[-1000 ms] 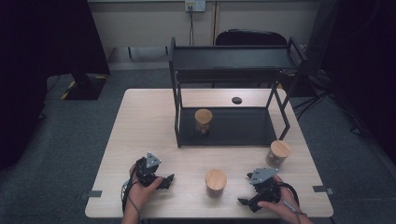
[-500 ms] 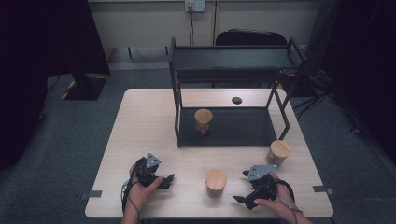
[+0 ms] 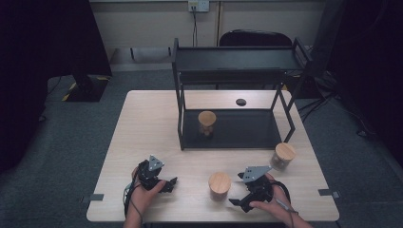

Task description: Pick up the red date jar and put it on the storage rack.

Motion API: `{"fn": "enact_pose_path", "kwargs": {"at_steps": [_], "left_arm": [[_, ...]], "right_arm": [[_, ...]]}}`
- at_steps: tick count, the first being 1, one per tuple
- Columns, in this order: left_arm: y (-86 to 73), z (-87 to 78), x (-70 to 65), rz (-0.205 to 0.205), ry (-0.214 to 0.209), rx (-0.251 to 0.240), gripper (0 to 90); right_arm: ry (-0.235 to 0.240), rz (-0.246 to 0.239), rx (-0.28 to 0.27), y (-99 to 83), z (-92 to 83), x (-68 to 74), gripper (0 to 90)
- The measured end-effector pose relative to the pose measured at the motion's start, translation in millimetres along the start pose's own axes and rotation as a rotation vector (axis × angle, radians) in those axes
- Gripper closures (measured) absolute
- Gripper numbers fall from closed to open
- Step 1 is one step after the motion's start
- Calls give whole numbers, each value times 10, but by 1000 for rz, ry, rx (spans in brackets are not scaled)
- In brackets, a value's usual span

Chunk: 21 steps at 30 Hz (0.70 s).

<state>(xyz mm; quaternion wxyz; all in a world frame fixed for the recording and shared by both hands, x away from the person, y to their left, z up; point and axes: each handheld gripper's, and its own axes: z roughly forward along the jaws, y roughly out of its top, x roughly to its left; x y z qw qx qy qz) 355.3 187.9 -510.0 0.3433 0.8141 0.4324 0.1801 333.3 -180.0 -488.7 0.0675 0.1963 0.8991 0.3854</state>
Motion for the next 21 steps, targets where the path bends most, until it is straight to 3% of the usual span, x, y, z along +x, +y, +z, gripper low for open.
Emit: {"fn": "enact_pose_path", "kwargs": {"at_steps": [14,21], "left_arm": [[0,0,0,0,0,0,1],[0,0,0,0,0,0,2]], "right_arm": [[23,6,-37,116,142,80,18],[52,26,-88,153,200,97,79]]}}
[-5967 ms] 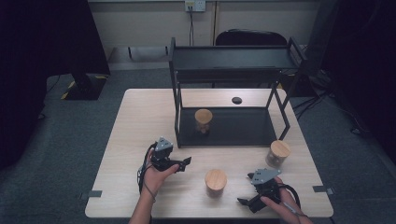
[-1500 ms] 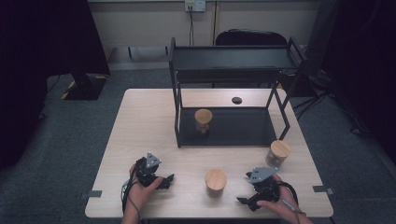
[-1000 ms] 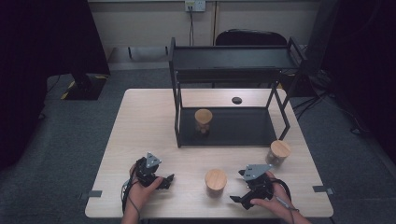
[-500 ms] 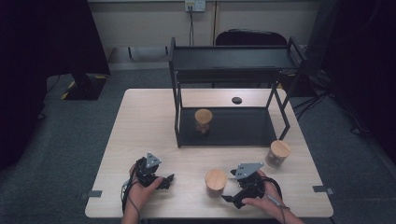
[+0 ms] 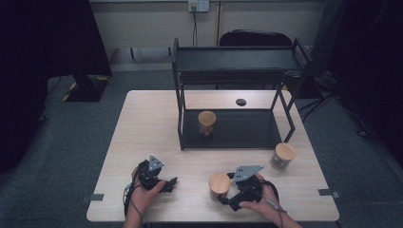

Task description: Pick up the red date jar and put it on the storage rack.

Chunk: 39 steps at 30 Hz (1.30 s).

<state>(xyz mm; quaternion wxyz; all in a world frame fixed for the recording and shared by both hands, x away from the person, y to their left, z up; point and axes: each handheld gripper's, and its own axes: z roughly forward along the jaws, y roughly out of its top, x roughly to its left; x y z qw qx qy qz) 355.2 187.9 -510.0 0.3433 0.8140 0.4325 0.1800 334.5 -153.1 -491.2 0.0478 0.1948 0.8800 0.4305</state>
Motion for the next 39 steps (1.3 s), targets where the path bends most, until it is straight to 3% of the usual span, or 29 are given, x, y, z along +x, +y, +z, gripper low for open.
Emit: {"fn": "enact_pose_path", "kwargs": {"at_steps": [8,12,21,39], "left_arm": [[0,0,0,0,0,0,1],[0,0,0,0,0,0,1],[0,0,1,1,-1,0,1],[-1,-2,5,5,-3,1,2]], "right_arm": [[24,-2,-30,41,80,56,211],[24,18,-41,39,107,53,216],[-16,-12,-65,68,91,81,253],[-65,-29,-34,174,47,28,255]]}}
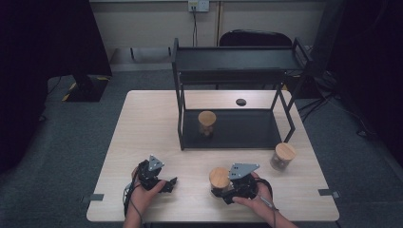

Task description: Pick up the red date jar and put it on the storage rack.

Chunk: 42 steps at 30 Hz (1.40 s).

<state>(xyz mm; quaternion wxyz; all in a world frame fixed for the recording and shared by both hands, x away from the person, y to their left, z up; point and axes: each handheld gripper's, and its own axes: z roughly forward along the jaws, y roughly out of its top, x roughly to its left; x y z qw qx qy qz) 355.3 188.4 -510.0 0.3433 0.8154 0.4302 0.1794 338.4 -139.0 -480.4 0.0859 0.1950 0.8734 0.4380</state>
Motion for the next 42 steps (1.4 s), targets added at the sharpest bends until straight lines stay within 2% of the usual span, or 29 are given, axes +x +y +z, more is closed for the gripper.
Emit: {"fn": "enact_pose_path", "kwargs": {"at_steps": [18,25,33,42], "left_arm": [[0,1,-1,-2,0,-1,2],[0,1,-1,-1,0,-1,2],[0,0,0,0,0,0,2],[0,0,0,0,-1,0,2]], "right_arm": [[-39,21,28,83,23,-156,255],[-51,28,35,132,29,-247,255],[-64,59,33,154,24,-360,255],[-100,61,46,202,9,-498,255]]}}
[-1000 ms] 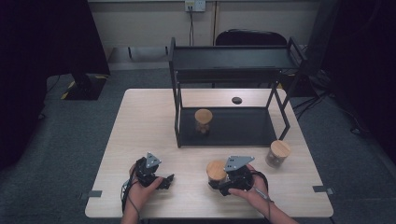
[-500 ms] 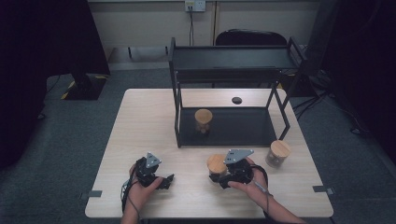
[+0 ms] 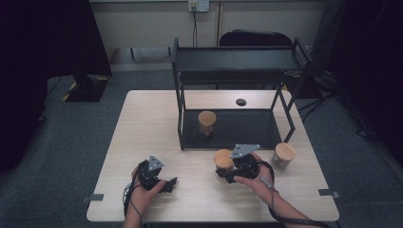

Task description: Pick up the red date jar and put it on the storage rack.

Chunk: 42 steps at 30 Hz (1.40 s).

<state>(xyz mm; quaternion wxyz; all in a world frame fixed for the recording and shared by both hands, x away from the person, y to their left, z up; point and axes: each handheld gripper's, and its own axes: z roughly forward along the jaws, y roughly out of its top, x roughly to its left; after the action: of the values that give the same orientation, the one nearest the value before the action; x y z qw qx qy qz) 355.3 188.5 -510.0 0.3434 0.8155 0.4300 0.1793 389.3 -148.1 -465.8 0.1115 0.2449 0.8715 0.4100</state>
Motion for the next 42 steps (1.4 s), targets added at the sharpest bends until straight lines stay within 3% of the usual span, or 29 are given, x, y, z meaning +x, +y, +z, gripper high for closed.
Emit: {"fn": "enact_pose_path", "kwargs": {"at_steps": [42], "left_arm": [[-2,-3,7,3,-6,0,3]], "right_arm": [[-99,84,-12,322,120,-497,255]]}}
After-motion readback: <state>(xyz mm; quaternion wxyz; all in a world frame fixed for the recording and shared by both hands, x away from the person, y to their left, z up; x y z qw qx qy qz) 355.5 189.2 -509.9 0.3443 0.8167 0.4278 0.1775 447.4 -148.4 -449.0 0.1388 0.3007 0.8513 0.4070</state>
